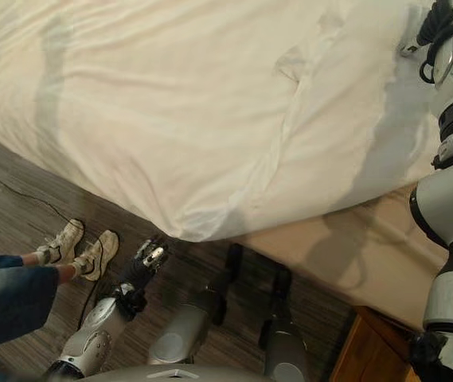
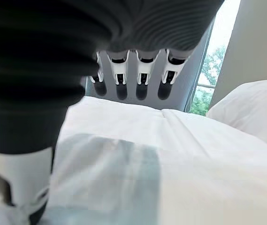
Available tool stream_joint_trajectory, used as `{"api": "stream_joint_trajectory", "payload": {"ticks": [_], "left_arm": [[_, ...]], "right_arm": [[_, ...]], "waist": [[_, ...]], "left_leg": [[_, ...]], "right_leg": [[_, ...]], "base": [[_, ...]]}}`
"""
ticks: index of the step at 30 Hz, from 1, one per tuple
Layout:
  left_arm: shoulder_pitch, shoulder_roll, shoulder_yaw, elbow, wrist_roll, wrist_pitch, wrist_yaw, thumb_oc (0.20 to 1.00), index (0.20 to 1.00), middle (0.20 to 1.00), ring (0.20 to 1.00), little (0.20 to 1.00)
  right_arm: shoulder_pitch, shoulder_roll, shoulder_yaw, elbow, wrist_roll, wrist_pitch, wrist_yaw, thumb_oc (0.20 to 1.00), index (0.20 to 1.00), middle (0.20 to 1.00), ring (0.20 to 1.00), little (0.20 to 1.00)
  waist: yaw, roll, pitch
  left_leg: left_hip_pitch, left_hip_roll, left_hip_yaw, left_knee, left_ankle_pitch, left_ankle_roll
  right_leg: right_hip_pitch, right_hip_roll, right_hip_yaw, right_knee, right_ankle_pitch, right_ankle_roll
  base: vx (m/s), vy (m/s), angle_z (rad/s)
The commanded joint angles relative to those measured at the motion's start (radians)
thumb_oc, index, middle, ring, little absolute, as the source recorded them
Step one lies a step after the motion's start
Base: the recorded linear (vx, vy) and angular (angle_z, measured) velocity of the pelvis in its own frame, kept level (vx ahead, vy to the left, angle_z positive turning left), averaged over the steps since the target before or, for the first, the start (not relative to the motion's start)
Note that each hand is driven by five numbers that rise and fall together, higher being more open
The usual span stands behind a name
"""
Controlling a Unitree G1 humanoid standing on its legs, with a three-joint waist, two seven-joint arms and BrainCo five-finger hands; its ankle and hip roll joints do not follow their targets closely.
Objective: Making the bed.
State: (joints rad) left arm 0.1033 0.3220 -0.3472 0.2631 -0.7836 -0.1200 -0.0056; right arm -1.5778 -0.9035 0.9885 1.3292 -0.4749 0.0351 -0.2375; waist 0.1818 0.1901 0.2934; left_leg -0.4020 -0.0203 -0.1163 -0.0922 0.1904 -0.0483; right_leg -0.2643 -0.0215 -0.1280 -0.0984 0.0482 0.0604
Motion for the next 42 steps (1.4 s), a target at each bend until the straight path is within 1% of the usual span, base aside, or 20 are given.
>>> {"api": "stream_joint_trajectory", "payload": {"ticks": [1, 7, 12, 13, 14, 19, 23, 24, 25, 26, 28, 29, 30, 31, 32, 33, 34, 37, 39, 42], "left_arm": [[-0.038, -0.038, -0.033, -0.046, -0.01, -0.036, 0.01, 1.0, 1.0, 1.0, 1.0, 1.0], [-0.088, -0.065, -0.047, -0.017, -0.009, -0.048, 0.037, 1.0, 1.0, 1.0, 1.0, 1.0], [-0.115, -0.082, -0.052, 0.023, -0.01, -0.058, 0.064, 1.0, 1.0, 1.0, 1.0, 1.0], [-0.119, -0.083, -0.054, 0.026, -0.012, -0.061, 0.07, 1.0, 1.0, 1.0, 1.0, 1.0], [-0.124, -0.084, -0.052, 0.034, -0.01, -0.06, 0.076, 1.0, 1.0, 1.0, 1.0, 1.0], [-0.132, -0.086, -0.046, 0.038, -0.005, -0.064, 0.078, 1.0, 1.0, 1.0, 1.0, 1.0], [-0.121, -0.083, -0.029, 0.031, 0.004, -0.065, 0.085, 1.0, 1.0, 1.0, 1.0, 1.0], [-0.121, -0.083, -0.03, 0.031, 0.004, -0.065, 0.085, 1.0, 1.0, 1.0, 1.0, 1.0], [-0.117, -0.085, -0.012, 0.028, 0.016, -0.063, 0.091, 1.0, 1.0, 1.0, 1.0, 1.0], [-0.115, -0.083, -0.005, 0.027, 0.021, -0.064, 0.097, 1.0, 1.0, 1.0, 1.0, 1.0], [-0.105, -0.08, 0.013, 0.013, 0.033, -0.061, 0.1, 1.0, 1.0, 1.0, 1.0, 1.0], [-0.099, -0.08, 0.023, 0.006, 0.04, -0.06, 0.101, 1.0, 1.0, 1.0, 1.0, 1.0], [-0.098, -0.076, 0.02, 0.005, 0.04, -0.06, 0.101, 1.0, 1.0, 1.0, 1.0, 1.0], [-0.086, -0.08, 0.04, -0.001, 0.05, -0.057, 0.105, 1.0, 1.0, 1.0, 1.0, 1.0], [-0.08, -0.088, 0.057, 0.0, 0.053, -0.058, 0.108, 1.0, 1.0, 1.0, 1.0, 1.0], [-0.077, -0.088, 0.065, 0.003, 0.054, -0.058, 0.106, 1.0, 1.0, 1.0, 1.0, 1.0], [-0.073, -0.082, 0.067, 0.005, 0.059, -0.06, 0.104, 1.0, 1.0, 1.0, 1.0, 1.0], [-0.055, -0.075, 0.081, 0.017, 0.057, -0.056, 0.091, 1.0, 1.0, 1.0, 1.0, 1.0], [-0.038, -0.069, 0.087, 0.02, 0.065, -0.054, 0.079, 1.0, 1.0, 1.0, 1.0, 1.0], [-0.018, -0.058, 0.091, 0.01, 0.073, -0.054, 0.072, 1.0, 1.0, 1.0, 1.0, 1.0]], "right_arm": [[-0.051, -0.02, 0.084, -0.068, -0.053, -0.002, -0.002, 1.0, 1.0, 1.0, 1.0, 1.0], [0.016, 0.078, 0.061, -0.097, -0.063, -0.008, 0.003, 1.0, 1.0, 1.0, 1.0, 1.0], [0.032, 0.159, 0.038, -0.141, -0.031, -0.013, -0.005, 1.0, 1.0, 1.0, 1.0, 1.0], [0.036, 0.175, 0.039, -0.143, -0.032, -0.014, -0.003, 0.294, 0.294, 0.294, 0.294, 0.294], [0.043, 0.192, 0.046, -0.151, -0.034, -0.017, 0.005, 0.2, 0.2, 0.2, 0.2, 0.2], [0.068, 0.206, 0.075, -0.164, -0.077, -0.025, 0.031, 0.2, 0.2, 0.2, 0.2, 0.2], [0.158, 0.144, 0.019, -0.301, -0.051, -0.027, 0.015, 0.2, 0.2, 0.2, 0.2, 0.2], [0.16, 0.142, 0.017, -0.303, -0.051, -0.026, 0.016, 0.2, 0.2, 0.2, 0.2, 0.2], [0.227, 0.1, -0.054, -0.388, -0.005, -0.022, -0.009, 0.2, 0.2, 0.2, 0.2, 0.2], [0.266, 0.08, -0.084, -0.41, 0.01, -0.017, -0.025, 0.2, 0.2, 0.2, 0.2, 0.2], [0.358, 0.014, -0.156, -0.534, 0.031, -0.014, -0.044, 0.2, 0.2, 0.2, 0.2, 0.2], [0.434, -0.012, -0.228, -0.589, 0.057, -0.015, -0.065, 0.2, 0.2, 0.2, 0.2, 0.2], [0.444, -0.014, -0.238, -0.595, 0.055, -0.013, -0.064, 0.2, 0.2, 0.2, 0.2, 0.2], [0.671, -0.029, -0.469, -0.723, 0.122, -0.023, -0.147, 0.2, 0.2, 0.2, 0.2, 0.2], [0.803, -0.017, -0.59, -0.773, 0.147, -0.032, -0.187, 0.2, 0.2, 0.2, 0.2, 0.2], [0.895, -0.004, -0.669, -0.807, 0.155, -0.043, -0.207, 0.2, 0.2, 0.2, 0.2, 0.2], [1.0, 0.017, -0.781, -0.817, 0.186, -0.058, -0.245, 0.2, 0.2, 0.2, 0.2, 0.2], [1.22, 0.078, -0.987, -0.792, 0.267, -0.084, -0.301, 0.2, 0.2, 0.2, 0.2, 0.2], [1.316, 0.11, -1.061, -0.783, 0.287, -0.099, -0.323, 0.2, 0.2, 0.2, 0.2, 0.2], [1.386, 0.141, -1.101, -0.756, 0.302, -0.116, -0.342, 0.2, 0.2, 0.2, 0.2, 0.2]], "waist": [[-0.003, -0.008, 0.042], [-0.003, -0.005, 0.062], [-0.011, -0.014, 0.076], [-0.011, -0.017, 0.078], [-0.013, -0.02, 0.079], [-0.025, -0.024, 0.081], [-0.052, -0.034, 0.082], [-0.052, -0.034, 0.082], [-0.072, -0.041, 0.083], [-0.082, -0.043, 0.081], [-0.11, -0.051, 0.081], [-0.125, -0.05, 0.082], [-0.121, -0.053, 0.081], [-0.152, -0.051, 0.08], [-0.173, -0.045, 0.079], [-0.183, -0.042, 0.073], [-0.194, -0.04, 0.067], [-0.217, -0.038, 0.044], [-0.233, -0.035, 0.03], [-0.249, -0.022, 0.02]], "left_leg": [[-0.008, -0.027, 0.017, 0.005, 0.046, -0.071], [-0.037, -0.022, 0.043, 0.005, 0.047, -0.07], [-0.036, -0.018, 0.058, 0.005, 0.043, -0.068], [-0.033, -0.017, 0.061, 0.005, 0.041, -0.067], [-0.032, -0.017, 0.063, 0.005, 0.039, -0.066], [-0.005, -0.018, 0.065, 0.005, 0.028, -0.062], [0.032, -0.02, 0.065, 0.005, 0.011, -0.054], [0.033, -0.02, 0.065, 0.005, 0.011, -0.054], [0.049, -0.021, 0.071, 0.005, 0.002, -0.049], [0.057, -0.023, 0.074, 0.005, -0.005, -0.046], [0.071, -0.022, 0.088, 0.005, -0.015, -0.041], [0.079, -0.023, 0.094, 0.005, -0.019, -0.037], [0.081, -0.024, 0.095, 0.005, -0.02, -0.037], [0.1, -0.029, 0.105, 0.005, -0.034, -0.028], [0.114, -0.03, 0.109, 0.005, -0.045, -0.023], [0.116, -0.031, 0.113, 0.005, -0.048, -0.019], [0.133, -0.034, 0.116, 0.005, -0.059, -0.013], [0.158, -0.033, 0.134, 0.005, -0.073, 0.002], [0.169, -0.035, 0.144, 0.005, -0.082, 0.008], [0.173, -0.04, 0.151, 0.005, -0.085, 0.014]], "right_leg": [[-0.069, -0.042, 0.07, 0.011, 0.042, 0.033], [-0.106, -0.037, 0.099, 0.011, 0.05, 0.038], [-0.113, -0.031, 0.112, 0.011, 0.054, 0.038], [-0.112, -0.031, 0.115, 0.011, 0.055, 0.037], [-0.111, -0.029, 0.117, 0.011, 0.055, 0.037], [-0.086, -0.031, 0.114, 0.011, 0.048, 0.035], [-0.054, -0.036, 0.114, 0.011, 0.044, 0.036], [-0.053, -0.036, 0.114, 0.011, 0.044, 0.036], [-0.042, -0.038, 0.118, 0.011, 0.044, 0.036], [-0.036, -0.039, 0.121, 0.011, 0.043, 0.035], [-0.026, -0.041, 0.13, 0.011, 0.043, 0.036], [-0.02, -0.042, 0.137, 0.011, 0.043, 0.036], [-0.018, -0.042, 0.137, 0.011, 0.043, 0.036], [-0.003, -0.046, 0.147, 0.011, 0.041, 0.039], [0.007, -0.048, 0.151, 0.011, 0.035, 0.041], [0.006, -0.049, 0.155, 0.011, 0.037, 0.041], [0.02, -0.052, 0.158, 0.011, 0.03, 0.043], [0.03, -0.054, 0.176, 0.011, 0.03, 0.048], [0.033, -0.058, 0.189, 0.011, 0.029, 0.052], [0.031, -0.064, 0.203, 0.011, 0.032, 0.053]], "base": [[0.0, -0.003, -0.21], [0.01, 0.001, -0.17], [0.0, 0.002, -0.1], [0.0, 0.008, -0.11], [0.01, 0.005, -0.11], [0.01, 0.008, -0.04], [0.01, 0.018, 0.04], [0.01, 0.038, 0.03], [0.01, 0.051, 0.01], [0.01, 0.067, 0.02], [0.01, 0.066, 0.02], [0.01, 0.052, -0.01], [0.02, 0.081, -0.17], [0.04, 0.077, -0.27], [0.05, 0.098, -0.25], [0.07, 0.066, -0.04], [0.05, 0.057, 0.0], [0.04, 0.048, -0.28], [0.03, 0.048, -0.29], [0.0, 0.037, -0.19]]}}
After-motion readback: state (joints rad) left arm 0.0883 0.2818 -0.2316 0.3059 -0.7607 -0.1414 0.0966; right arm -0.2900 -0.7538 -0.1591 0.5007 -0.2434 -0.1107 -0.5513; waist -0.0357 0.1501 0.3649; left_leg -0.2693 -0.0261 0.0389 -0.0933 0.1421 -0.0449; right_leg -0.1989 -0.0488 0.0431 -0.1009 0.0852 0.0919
